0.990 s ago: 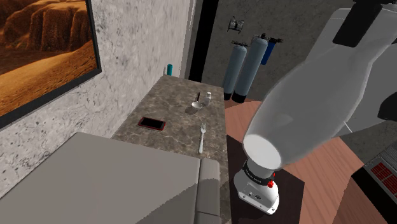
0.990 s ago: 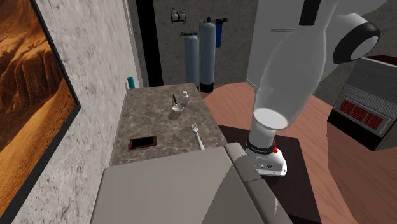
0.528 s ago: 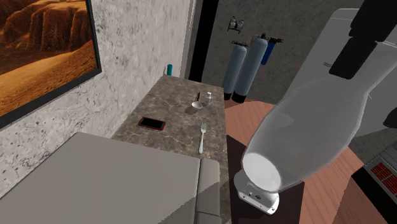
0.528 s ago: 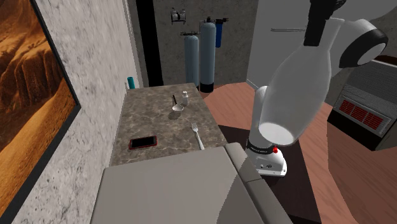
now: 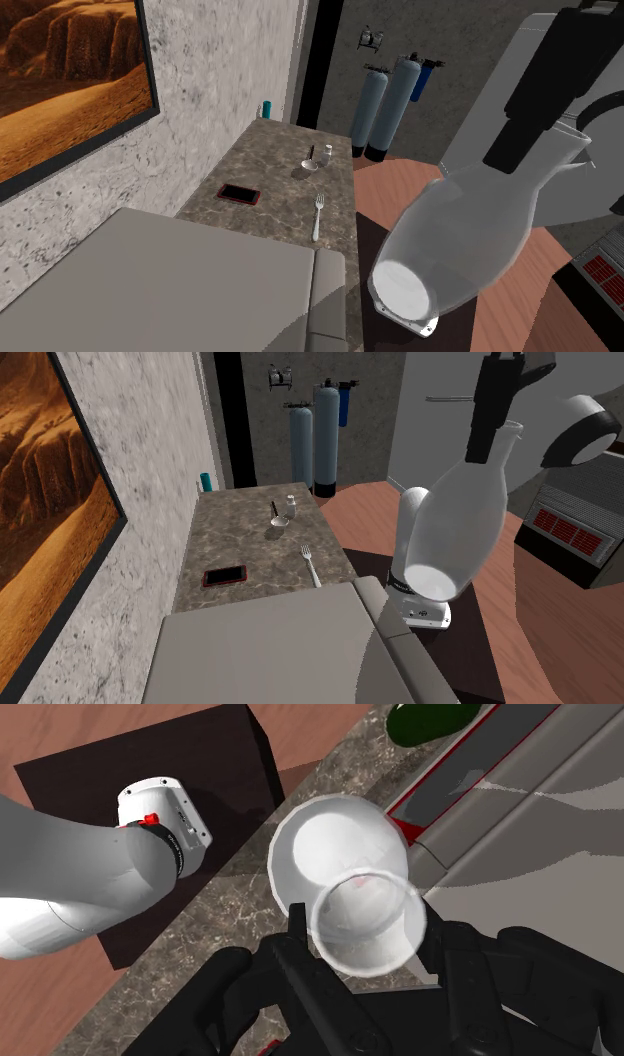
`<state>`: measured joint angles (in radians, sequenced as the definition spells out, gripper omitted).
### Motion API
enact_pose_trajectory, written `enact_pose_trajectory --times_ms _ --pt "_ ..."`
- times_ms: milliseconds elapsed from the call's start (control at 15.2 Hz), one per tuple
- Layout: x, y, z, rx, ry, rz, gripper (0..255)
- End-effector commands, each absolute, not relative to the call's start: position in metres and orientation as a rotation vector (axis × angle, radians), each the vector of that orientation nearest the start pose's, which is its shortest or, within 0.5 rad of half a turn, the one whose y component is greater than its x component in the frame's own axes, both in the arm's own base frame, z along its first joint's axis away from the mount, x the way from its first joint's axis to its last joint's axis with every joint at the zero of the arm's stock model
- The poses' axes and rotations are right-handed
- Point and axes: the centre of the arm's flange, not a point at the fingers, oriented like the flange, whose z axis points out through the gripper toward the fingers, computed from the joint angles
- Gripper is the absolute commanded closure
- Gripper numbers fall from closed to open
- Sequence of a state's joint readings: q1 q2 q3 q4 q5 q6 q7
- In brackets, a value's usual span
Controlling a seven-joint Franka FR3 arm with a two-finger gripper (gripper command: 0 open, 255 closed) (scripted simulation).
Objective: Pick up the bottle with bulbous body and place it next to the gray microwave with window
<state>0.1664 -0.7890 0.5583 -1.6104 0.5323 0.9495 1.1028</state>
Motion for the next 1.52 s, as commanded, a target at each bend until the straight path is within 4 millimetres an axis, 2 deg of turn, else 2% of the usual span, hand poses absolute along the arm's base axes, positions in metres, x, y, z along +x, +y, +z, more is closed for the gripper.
enact_pose_trajectory --times_ms 0,1452 --pt "0.017 0.318 0.767 -3.108 0.315 0.068 255" --pt "0.017 0.318 0.651 -3.108 0.315 0.068 255"
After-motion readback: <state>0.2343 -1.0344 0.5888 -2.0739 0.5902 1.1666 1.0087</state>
